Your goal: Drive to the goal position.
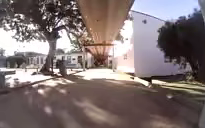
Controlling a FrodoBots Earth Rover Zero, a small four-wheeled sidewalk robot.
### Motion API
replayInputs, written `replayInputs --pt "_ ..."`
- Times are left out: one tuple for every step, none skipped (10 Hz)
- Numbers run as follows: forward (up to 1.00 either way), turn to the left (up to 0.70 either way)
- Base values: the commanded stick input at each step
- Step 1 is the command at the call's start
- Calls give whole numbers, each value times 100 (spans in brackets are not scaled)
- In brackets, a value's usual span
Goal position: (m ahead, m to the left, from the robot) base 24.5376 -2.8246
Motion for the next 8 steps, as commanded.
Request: replayInputs --pt "70 0" --pt "70 0" --pt "70 0" --pt "70 0" --pt "70 0" --pt "70 0" --pt "70 0" --pt "70 0"
